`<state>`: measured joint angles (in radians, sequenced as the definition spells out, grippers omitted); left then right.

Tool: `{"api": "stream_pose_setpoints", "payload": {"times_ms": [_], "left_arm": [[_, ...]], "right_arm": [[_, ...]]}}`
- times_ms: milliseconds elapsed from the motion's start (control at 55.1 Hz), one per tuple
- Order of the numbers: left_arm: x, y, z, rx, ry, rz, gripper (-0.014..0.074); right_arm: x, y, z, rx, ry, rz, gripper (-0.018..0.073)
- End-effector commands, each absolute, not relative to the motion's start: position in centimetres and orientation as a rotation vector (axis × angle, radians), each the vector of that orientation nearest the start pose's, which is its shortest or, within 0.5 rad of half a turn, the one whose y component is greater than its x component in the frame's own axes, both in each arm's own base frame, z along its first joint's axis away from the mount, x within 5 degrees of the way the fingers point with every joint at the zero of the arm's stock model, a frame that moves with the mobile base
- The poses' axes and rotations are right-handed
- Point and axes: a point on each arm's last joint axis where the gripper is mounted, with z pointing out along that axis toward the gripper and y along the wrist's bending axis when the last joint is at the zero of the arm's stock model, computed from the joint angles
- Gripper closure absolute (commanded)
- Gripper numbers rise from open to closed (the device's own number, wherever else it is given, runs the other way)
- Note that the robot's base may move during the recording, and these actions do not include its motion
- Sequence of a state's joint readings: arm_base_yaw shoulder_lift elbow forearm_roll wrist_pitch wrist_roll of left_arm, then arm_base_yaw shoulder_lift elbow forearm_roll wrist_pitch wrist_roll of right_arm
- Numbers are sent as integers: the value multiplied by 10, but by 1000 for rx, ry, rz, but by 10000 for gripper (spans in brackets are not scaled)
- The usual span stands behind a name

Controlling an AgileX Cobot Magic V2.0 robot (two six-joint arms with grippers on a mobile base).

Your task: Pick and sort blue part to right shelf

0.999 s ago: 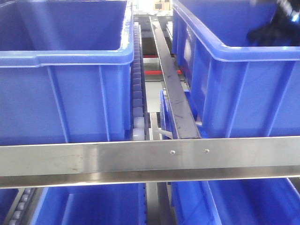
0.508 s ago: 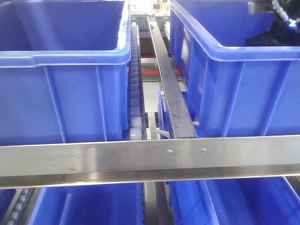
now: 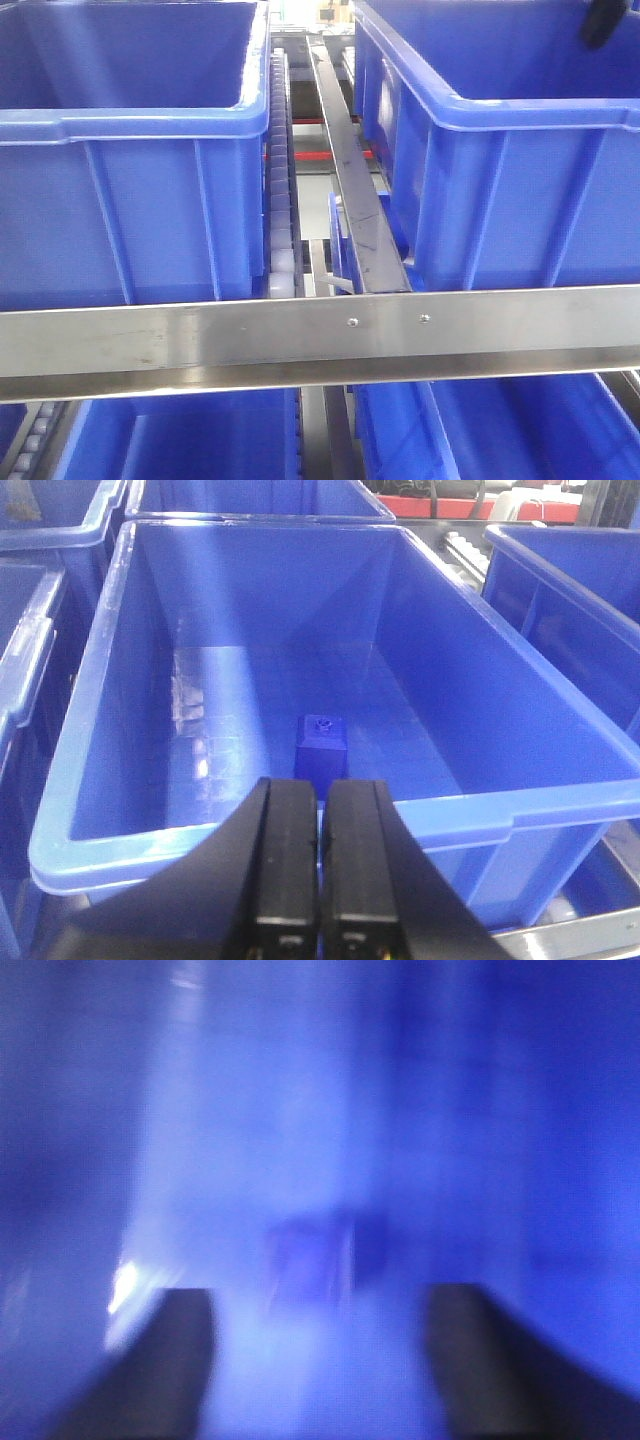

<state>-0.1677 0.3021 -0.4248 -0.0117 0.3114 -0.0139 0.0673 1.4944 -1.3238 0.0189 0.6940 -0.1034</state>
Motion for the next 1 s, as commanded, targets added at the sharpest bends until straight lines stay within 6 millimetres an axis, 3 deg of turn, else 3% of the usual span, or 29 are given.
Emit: {"api": "stream_pose_setpoints", "payload": {"times_ms": [0, 218, 563, 726, 981], "left_arm": [[72, -12, 324, 129, 1564, -128, 471], [72, -11, 323, 139, 1581, -112, 471], [73, -12, 319, 142, 1598, -109, 472], [73, -12, 319, 142, 1598, -109, 472], [73, -12, 319, 142, 1601, -109, 472]], "right_arm": [[299, 24, 371, -189, 2156, 6, 267], [213, 18, 339, -180, 2053, 6, 516], [83, 7, 295, -151, 1725, 1, 510], [53, 5, 284, -139, 1580, 0, 510], [46, 4, 288, -132, 1503, -1, 510]]}}
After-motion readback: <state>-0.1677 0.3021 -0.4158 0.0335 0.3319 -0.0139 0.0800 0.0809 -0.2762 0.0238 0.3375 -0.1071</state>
